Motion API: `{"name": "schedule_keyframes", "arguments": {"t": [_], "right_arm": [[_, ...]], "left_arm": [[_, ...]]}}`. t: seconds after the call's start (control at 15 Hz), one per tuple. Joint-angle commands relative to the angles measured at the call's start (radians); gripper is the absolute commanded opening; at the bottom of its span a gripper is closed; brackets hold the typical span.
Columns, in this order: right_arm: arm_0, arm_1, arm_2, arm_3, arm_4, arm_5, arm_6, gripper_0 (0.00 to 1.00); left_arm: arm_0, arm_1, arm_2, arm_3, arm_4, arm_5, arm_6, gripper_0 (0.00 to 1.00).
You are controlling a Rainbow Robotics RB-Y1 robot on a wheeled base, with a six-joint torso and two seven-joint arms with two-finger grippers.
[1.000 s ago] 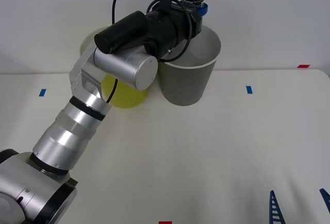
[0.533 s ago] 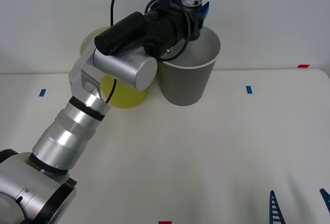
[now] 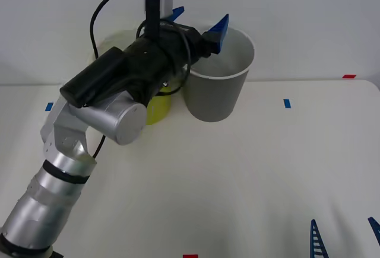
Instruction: Put cans in the gray bin and PET bottles in the light green bin.
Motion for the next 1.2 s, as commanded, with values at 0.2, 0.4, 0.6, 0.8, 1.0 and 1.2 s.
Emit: {"name": "schedule_keyframes", "arguments": {"t": [0.2,0.4,0.6,0.8,1.0,1.2], "right_arm": [[0.0,0.0,0.0,0.0,0.0,0.0,0.0,1.0],[0.0,0.0,0.0,0.0,0.0,0.0,0.0,1.0],[0.0,0.0,0.0,0.0,0.0,0.0,0.0,1.0],[0.0,0.0,0.0,0.0,0.0,0.0,0.0,1.0],[0.0,0.0,0.0,0.0,0.0,0.0,0.0,1.0],[0.0,0.0,0.0,0.0,0.0,0.0,0.0,1.0]], "left_arm": [[0.401,0.081,0.005,-0.34,-0.007,0.001,-0.012,1.0],[0.568,0.156,0.005,-0.484,-0.021,0.001,-0.018,1.0],[0.688,0.23,0.015,-0.544,-0.021,-0.021,-0.019,1.0],[0.803,0.23,0.012,-0.55,-0.022,-0.065,-0.035,1.0],[0.887,0.225,-0.023,-0.552,-0.01,-0.128,-0.052,1.0],[0.959,0.307,-0.084,-0.426,-0.025,-0.411,-0.067,1.0]]}}
